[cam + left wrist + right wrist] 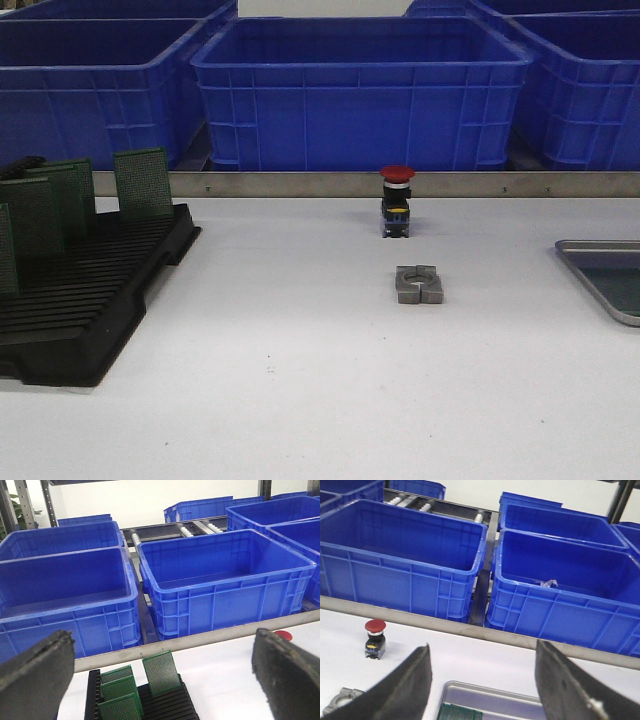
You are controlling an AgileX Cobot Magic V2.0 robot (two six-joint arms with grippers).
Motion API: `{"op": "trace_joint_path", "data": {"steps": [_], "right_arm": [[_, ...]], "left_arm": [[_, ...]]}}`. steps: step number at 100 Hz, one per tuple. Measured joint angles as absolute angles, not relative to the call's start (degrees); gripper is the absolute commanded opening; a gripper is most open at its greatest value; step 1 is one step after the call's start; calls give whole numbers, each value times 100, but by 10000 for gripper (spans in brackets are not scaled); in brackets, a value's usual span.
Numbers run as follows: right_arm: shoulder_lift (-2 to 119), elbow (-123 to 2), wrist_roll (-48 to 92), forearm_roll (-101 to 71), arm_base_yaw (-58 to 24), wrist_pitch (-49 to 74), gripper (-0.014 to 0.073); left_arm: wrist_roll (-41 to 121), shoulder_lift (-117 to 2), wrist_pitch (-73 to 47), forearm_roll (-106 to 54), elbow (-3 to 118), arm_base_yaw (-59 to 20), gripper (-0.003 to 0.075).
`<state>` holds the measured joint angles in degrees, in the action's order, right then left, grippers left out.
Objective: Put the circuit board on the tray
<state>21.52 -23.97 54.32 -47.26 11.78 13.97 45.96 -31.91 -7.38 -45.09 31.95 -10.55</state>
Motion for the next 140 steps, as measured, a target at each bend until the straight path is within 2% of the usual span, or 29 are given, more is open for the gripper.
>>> {"op": "trace_joint_path", "data": {"steps": [12,25,39,52,57,61,140], "right_arm": [[2116,-2317,5432,-4726,1178,1347,455],[2116,-2303,5432,-4726,1178,1316,321],[2116,-2303,5432,-4726,1178,1302,132],[2116,-2303,5432,-4726,1178,1298,-25],[2116,-2303,5432,-4726,1178,1298,-71],[2116,-2303,5432,-4726,1178,1298,-67],[2116,-2303,5436,-4738,1178,1289,-69]], "left_arm": [[4596,-3191,-734,-4509,3182,-1070,652],[4596,-3191,-734,-4509,3182,-1070,566],[4601,-3191,-725,-4509,3182,-1070,372],[4601,-3191,-725,-4509,3182,-1070,130],[4601,-3191,-725,-4509,3182,-1070,41],[4601,-3191,-725,-4509,3182,-1070,-18],[4601,-3191,-725,-4509,3182,-1070,-18]]}}
